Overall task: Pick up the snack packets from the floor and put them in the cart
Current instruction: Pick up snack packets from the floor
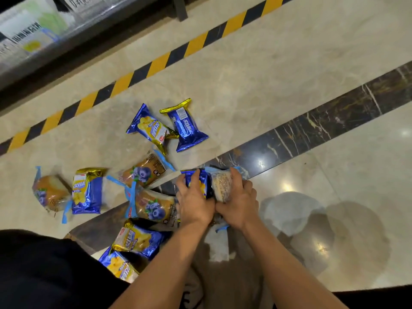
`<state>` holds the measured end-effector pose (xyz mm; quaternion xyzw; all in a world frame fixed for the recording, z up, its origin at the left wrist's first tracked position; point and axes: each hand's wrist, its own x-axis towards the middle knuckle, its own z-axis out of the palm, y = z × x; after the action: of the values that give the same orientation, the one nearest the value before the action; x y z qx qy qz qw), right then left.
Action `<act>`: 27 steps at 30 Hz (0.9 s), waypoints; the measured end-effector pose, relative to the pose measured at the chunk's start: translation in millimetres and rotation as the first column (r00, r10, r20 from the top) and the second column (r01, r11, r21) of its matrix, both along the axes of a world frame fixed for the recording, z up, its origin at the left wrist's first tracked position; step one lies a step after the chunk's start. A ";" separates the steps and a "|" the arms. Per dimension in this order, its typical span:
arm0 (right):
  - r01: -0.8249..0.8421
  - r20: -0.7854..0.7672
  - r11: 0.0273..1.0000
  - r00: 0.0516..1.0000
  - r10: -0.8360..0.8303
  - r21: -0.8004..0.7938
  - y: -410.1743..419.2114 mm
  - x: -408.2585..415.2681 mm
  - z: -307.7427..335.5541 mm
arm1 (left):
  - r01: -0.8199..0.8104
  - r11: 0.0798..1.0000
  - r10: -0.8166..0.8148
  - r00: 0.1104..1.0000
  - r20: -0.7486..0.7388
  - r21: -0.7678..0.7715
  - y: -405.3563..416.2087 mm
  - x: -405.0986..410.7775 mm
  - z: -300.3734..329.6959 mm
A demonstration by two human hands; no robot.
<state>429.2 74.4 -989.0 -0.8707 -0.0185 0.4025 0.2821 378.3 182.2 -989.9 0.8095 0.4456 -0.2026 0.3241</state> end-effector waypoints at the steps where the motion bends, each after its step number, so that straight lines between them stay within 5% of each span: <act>1: -0.005 0.000 1.000 1.000 0.005 -0.001 -1.3 6.0 9.6 | -0.026 1.000 0.027 0.999 0.039 -0.017 0.7 1.8 5.4; 10: 0.072 0.036 0.994 0.997 -0.075 0.080 -34.8 33.1 185.1 | -0.059 0.998 0.063 0.960 0.274 -0.020 -0.4 11.9 165.1; 27: -0.093 0.258 0.967 0.966 0.029 0.237 15.3 45.2 679.0 | -0.118 0.992 0.082 0.867 0.492 0.042 57.4 3.7 682.2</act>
<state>474.5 89.7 -310.0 -0.8720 -0.1311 0.2915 0.3708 382.0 239.7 -307.7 0.8212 0.3972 0.0415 0.4076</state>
